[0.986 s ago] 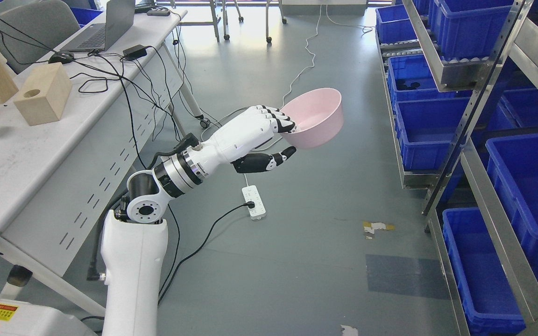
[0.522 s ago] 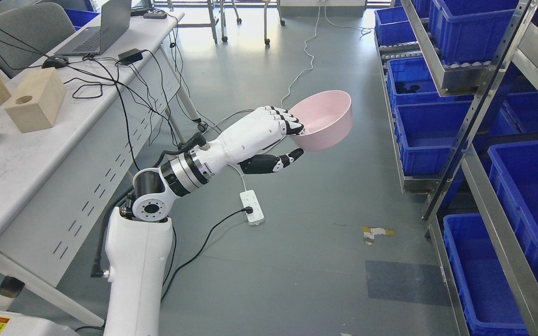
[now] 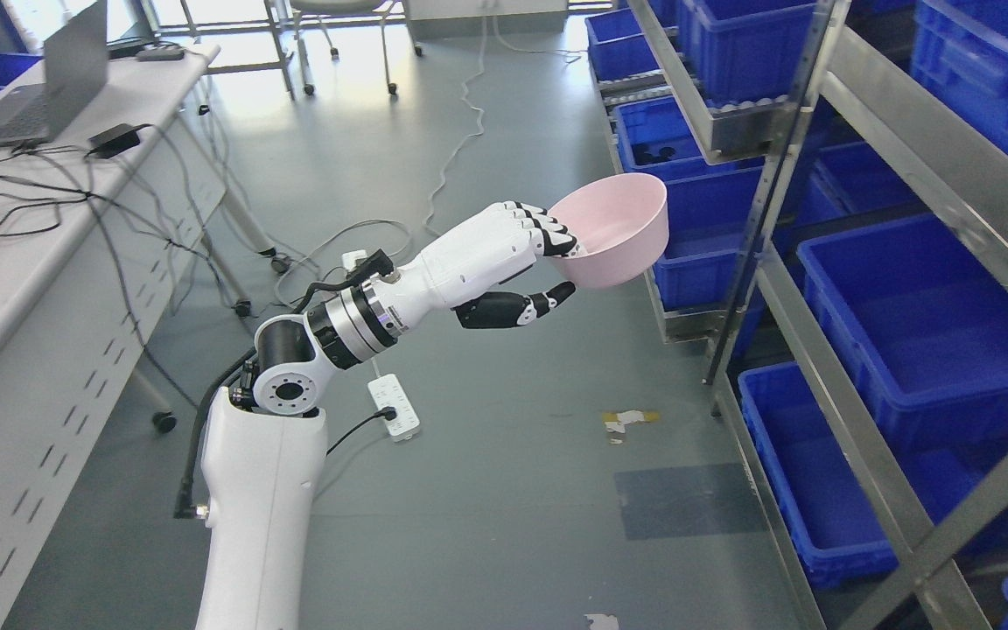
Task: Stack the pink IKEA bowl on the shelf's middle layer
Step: 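Hold the pink bowl in the left hand while the robot turns toward the shelf, then lower the held pink bowl into the pink bowl on the tray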
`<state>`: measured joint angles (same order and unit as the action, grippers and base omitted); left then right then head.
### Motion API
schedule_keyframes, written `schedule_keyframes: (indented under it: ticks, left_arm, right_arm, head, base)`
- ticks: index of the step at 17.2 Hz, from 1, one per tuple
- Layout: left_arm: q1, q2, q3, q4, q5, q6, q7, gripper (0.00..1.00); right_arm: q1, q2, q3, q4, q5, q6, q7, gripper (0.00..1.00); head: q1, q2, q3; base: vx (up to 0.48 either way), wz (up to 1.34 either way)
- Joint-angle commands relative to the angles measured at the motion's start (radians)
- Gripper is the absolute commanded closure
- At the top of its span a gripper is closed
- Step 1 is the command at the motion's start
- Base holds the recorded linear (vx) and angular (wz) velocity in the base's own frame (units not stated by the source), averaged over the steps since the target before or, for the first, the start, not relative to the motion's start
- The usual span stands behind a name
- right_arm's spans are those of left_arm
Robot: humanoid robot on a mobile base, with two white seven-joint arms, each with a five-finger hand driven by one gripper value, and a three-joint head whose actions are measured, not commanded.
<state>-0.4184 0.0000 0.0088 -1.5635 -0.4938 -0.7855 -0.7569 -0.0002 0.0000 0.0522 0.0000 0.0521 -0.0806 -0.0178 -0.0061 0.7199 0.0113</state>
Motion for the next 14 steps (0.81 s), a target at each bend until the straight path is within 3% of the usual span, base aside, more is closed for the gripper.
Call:
schedule_keyframes:
  ticks: [1,9,14]
  left_arm:
    - [0.0,0.017,0.002,0.0,0.001,0.0,-0.002,0.92]
    - [-0.011,0.017,-0.003,0.0,0.008,0.0,-0.002,0.96]
    - [-0.233,0.017,0.051,0.006,0.015,0.0,-0.002,0.95]
  right_arm:
    - [0.005,-0.017,0.0,-0.017,0.0,-0.001,-0.001,0.0]
    - [0.005,-0.017,0.0,-0.017,0.0,-0.001,-0.001,0.0]
    - [0.005,-0.017,0.0,-0.017,0.0,-0.001,-0.001,0.0]
  head:
    - [0.0,0.0,0.0]
    - [0.0,0.0,0.0]
    - [0.0,0.0,0.0]
  base:
    - [0.048,-0.74]
    - [0.052,-1.19]
    - [0.009,-1.15]
